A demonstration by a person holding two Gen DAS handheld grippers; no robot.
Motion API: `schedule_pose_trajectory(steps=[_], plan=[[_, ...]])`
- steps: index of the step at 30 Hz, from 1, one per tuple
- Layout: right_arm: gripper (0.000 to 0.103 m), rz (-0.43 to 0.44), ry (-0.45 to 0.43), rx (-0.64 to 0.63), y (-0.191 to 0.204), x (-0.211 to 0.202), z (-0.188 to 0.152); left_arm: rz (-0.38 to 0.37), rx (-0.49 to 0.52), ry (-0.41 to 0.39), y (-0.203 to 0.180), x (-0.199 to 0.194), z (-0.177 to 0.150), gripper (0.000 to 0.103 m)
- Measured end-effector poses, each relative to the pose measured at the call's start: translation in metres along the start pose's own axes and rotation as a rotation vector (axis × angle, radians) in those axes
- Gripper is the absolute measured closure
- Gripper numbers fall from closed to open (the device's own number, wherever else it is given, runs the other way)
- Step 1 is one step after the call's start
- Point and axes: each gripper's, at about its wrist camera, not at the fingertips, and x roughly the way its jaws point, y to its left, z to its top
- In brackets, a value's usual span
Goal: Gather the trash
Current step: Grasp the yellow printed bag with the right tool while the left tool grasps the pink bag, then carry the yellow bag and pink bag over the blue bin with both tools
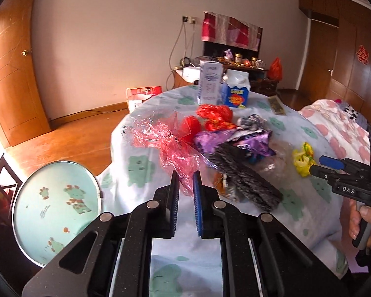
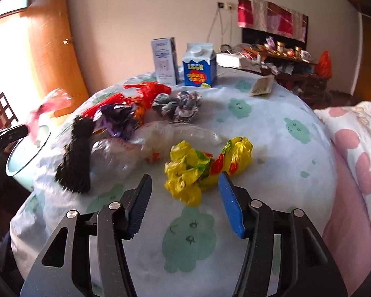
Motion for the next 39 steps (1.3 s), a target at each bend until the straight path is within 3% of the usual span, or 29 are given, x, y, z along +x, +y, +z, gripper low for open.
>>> schedule_pose_trajectory(steps=[4,9,12,13,15,18,24,30,39], plan=[[0.047,0.006,0.066,0.058,-0.004,0.021,0.002,0.025,-0.018,0.002,0.015,-0.003,-0.003,0.092],[0.047,0.066,0.054,0.109,-0.010,0.017,0.000,0.046,-0.034,0.022,0.030,-0.002,-0.011,0.092],[0.047,0.042,0.043,0.098,-0.010,0.015,0.003,0.058,-0.045,0.030,0.037,0.000,-0.012,0.092],[0.049,0.034,0.050,0.089,-0.009,0.017,0.003,0.060,-0.046,0.031,0.037,0.000,-0.013,0.092],[0.072,0.031,0.077,0.069,-0.007,0.024,0.002,0.062,-0.044,0.033,0.039,0.000,-0.014,0.092],[0.074,0.025,0.086,0.039,-0.005,0.028,-0.003,0.066,-0.039,0.034,0.040,-0.002,-0.015,0.092],[0.075,-0.011,0.019,-0.037,0.001,0.015,0.002,0.083,-0.045,0.041,0.046,-0.003,-0.018,0.092],[0.075,0.008,-0.028,-0.121,0.031,0.002,0.023,0.120,-0.042,0.035,0.058,-0.011,-0.022,0.092],[0.075,0.111,-0.094,-0.228,0.105,0.011,0.065,0.217,-0.068,0.038,0.091,-0.022,-0.031,0.092]])
